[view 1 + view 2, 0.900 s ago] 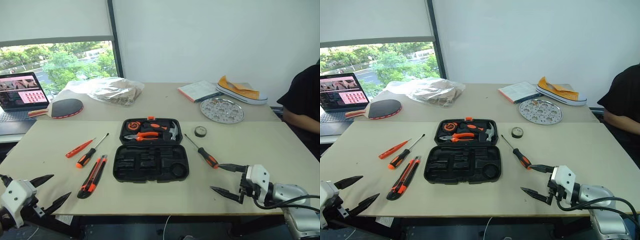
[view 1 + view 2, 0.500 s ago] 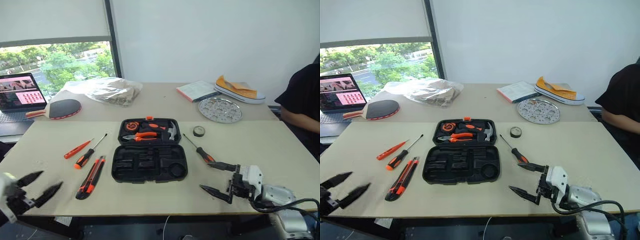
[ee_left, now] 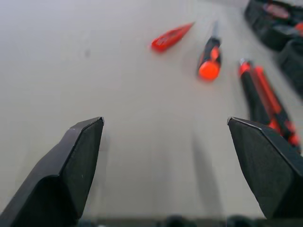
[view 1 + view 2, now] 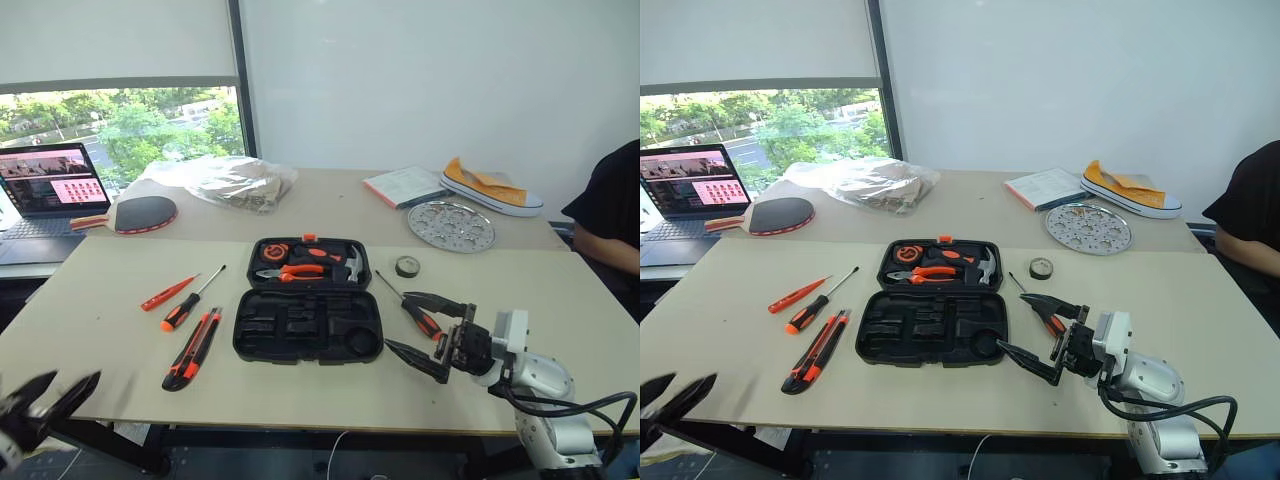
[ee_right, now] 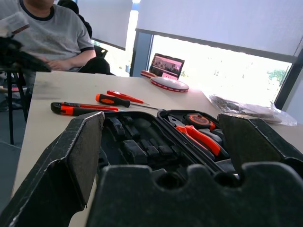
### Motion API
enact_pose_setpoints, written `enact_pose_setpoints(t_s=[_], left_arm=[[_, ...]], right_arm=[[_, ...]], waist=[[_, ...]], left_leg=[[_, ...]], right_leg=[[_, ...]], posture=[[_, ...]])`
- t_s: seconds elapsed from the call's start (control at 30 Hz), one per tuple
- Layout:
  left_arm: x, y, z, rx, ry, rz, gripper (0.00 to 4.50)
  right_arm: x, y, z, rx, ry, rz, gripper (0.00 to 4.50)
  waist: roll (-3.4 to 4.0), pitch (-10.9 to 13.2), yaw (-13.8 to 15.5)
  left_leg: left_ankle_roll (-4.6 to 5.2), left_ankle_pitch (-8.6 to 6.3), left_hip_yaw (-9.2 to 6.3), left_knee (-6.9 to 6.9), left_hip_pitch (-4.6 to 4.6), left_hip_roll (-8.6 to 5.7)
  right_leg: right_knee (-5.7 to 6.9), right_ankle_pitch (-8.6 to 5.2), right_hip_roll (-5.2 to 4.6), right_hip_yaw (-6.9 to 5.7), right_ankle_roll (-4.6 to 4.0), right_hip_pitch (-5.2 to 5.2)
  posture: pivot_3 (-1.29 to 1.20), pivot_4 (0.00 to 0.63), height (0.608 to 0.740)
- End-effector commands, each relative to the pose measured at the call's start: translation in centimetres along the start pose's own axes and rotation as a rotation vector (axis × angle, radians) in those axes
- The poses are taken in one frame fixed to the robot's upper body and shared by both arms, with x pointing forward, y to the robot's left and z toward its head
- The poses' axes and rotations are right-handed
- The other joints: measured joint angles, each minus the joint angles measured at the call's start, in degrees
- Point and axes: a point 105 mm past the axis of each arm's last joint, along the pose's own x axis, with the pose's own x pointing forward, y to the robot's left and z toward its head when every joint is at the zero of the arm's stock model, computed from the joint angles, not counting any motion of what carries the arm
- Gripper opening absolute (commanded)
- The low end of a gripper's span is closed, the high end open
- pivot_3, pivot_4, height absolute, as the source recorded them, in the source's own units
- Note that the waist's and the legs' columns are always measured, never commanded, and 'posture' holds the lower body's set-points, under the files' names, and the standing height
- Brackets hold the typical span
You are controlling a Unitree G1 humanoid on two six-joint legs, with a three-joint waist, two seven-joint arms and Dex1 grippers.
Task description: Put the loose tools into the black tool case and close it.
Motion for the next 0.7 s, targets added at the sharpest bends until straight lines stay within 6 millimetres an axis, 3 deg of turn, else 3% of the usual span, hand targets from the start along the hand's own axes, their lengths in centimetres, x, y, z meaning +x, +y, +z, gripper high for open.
enact_pose_setpoints(t_s=[0.03,0.3,0.43,0.53,0.7], left_arm=[[3.4,0.1,0.7,0.035,0.149,0.053,4.50],[9.4,-1.2,0.8,0.106,0.270,0.000,4.50],[10.5,-2.2,0.4,0.104,0.314,-0.049,4.50],[11.1,-2.3,0.3,0.108,0.318,-0.058,3.83],[11.2,-2.0,1.7,0.158,0.235,-0.097,1.90]], right_arm=[[0.7,-0.1,0.6,-0.025,-0.008,0.017,4.47],[0.5,-0.1,0.3,-0.028,0.015,0.001,4.47],[0.4,-0.1,0.4,-0.033,0.016,-0.011,4.47],[0.2,0.0,0.4,-0.038,0.017,-0.031,4.50],[-0.4,0.2,0.2,-0.035,0.037,-0.051,4.50]], waist=[[0.03,0.01,-0.35],[0.00,0.01,-2.15],[0.00,0.01,-2.17],[0.00,0.01,-1.90],[-0.02,0.02,-1.72]], left_leg=[[-0.04,0.07,-0.07,0.00,0.04,-0.03],[-0.63,0.33,0.31,-0.22,-0.08,-0.01],[-0.57,0.23,0.39,-0.22,-0.13,0.03],[-0.49,0.16,0.42,-0.21,-0.13,0.02],[-0.47,0.15,0.43,-0.21,-0.13,0.02]], right_leg=[[0.08,0.00,0.02,-0.04,0.00,0.07],[0.76,-0.05,0.00,0.07,-0.30,-0.76],[0.75,-0.06,-0.02,0.06,-0.31,-0.80],[0.70,-0.06,-0.08,0.05,-0.29,-0.79],[0.69,-0.07,-0.12,0.05,-0.28,-0.78]], posture=[[0.00,0.150,0.740],[0.00,0.150,0.740],[0.00,0.150,0.740],[0.00,0.150,0.740],[0.00,0.150,0.740]])
